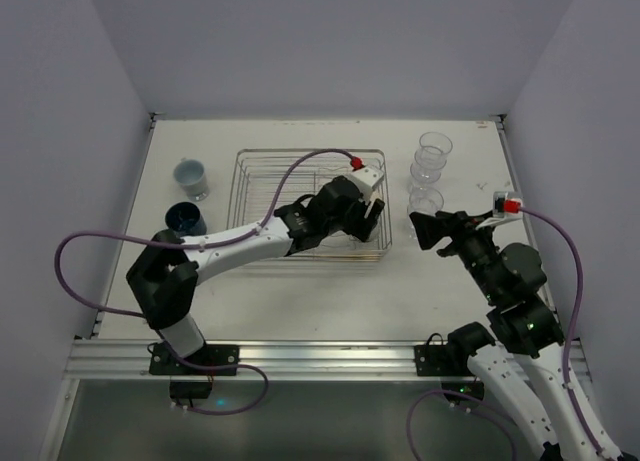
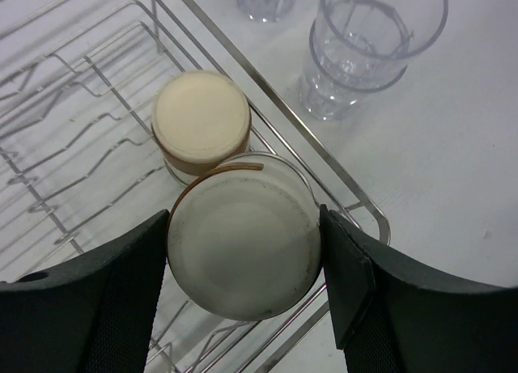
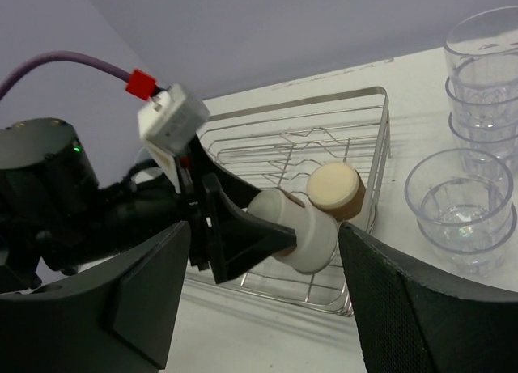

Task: Unload the cups from the dish rack

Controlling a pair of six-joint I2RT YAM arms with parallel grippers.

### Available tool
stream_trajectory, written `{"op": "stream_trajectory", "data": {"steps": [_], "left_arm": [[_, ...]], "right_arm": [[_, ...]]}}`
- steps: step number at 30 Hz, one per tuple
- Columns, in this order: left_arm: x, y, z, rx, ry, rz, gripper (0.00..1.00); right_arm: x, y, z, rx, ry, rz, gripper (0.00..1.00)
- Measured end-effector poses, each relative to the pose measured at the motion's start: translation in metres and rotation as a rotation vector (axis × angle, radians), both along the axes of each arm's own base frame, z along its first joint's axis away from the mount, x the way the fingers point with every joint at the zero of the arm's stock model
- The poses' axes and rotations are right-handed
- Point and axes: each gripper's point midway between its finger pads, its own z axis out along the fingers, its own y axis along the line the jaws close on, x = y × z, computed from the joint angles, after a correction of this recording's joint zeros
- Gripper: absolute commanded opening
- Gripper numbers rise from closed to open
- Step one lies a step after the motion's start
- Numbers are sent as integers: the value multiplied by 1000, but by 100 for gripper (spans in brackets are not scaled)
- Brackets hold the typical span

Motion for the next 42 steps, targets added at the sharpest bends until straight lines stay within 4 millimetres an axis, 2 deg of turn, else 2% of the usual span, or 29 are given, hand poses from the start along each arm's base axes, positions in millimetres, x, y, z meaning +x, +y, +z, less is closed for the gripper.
{"op": "stream_trajectory", "data": {"steps": [7,10,13,19,21,26,29,33,34,36,39,40,41,42], "left_arm": [[3,15,69,-203,-74,12,39],[-3,21,87,-274,-83,5,38],[-10,30,101,-359,-73,-3,38],[-23,62,136,-591,-53,0,36],[-31,68,147,-657,-52,-15,36],[-56,68,170,-802,-33,-98,35],[-66,64,175,-861,-12,-149,35],[-69,61,171,-917,21,-178,35],[-71,59,169,-929,32,-188,35],[-73,56,166,-950,53,-203,35],[-76,52,165,-971,73,-230,38],[-76,53,166,-976,71,-233,44],[-76,53,168,-986,70,-233,49],[-77,54,169,-996,75,-237,56]], "right_arm": [[2,11,1,27,13,49,83],[7,21,-3,43,13,85,84],[13,35,-18,55,45,142,83],[16,67,-38,91,89,305,78],[13,76,-36,102,85,356,76],[3,92,-18,145,23,482,72],[-3,101,-8,177,-1,558,65],[-9,111,-3,201,-9,623,55],[-11,113,-1,206,-13,637,49],[-16,117,4,219,-27,671,42],[-21,125,12,245,-46,717,24],[-22,128,14,258,-47,731,15],[-23,129,17,269,-53,743,0],[-26,131,20,280,-62,764,0]]}}
